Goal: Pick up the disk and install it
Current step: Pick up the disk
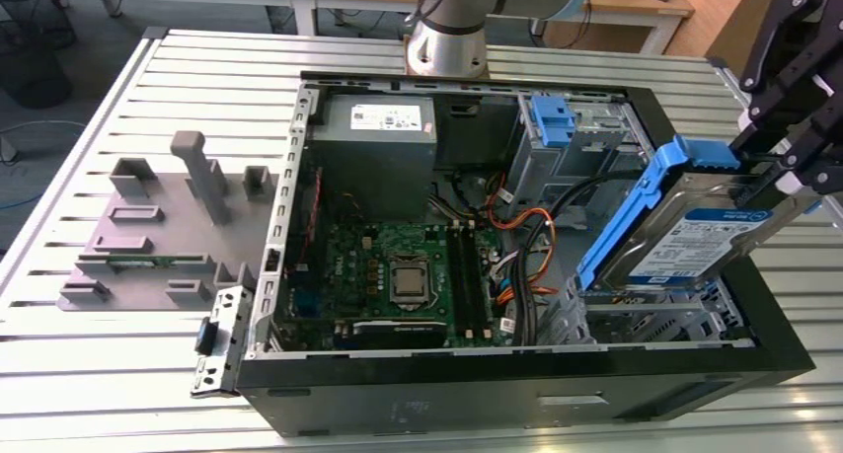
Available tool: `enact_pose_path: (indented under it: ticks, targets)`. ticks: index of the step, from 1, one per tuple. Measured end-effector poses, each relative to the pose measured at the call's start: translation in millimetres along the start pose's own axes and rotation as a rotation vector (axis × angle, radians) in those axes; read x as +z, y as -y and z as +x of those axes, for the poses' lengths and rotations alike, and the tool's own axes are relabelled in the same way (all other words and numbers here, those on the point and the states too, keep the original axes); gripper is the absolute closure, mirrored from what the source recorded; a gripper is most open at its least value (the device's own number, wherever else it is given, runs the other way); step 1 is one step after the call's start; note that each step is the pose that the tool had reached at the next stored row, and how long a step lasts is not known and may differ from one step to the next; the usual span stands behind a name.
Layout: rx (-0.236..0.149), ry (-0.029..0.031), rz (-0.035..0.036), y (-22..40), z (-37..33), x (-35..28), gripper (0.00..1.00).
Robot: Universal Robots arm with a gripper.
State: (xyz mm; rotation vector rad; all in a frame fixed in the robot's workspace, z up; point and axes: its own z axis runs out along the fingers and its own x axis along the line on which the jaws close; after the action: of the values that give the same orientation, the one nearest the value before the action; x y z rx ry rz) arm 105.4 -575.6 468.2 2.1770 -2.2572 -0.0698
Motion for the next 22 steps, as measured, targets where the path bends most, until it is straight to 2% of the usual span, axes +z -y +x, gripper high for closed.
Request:
enact_pose_path:
  ticks: [7,13,22]
  targets:
    - [-0.010,-0.0006,-0.0024,2.6,-0.1,7.1,0.65]
    - [-0.012,-0.0008,-0.0024,5.3,-0.3,8.0,0.65]
    - [-0.013,-0.0004,-0.0025,5.6,-0.4,11.2,0.65]
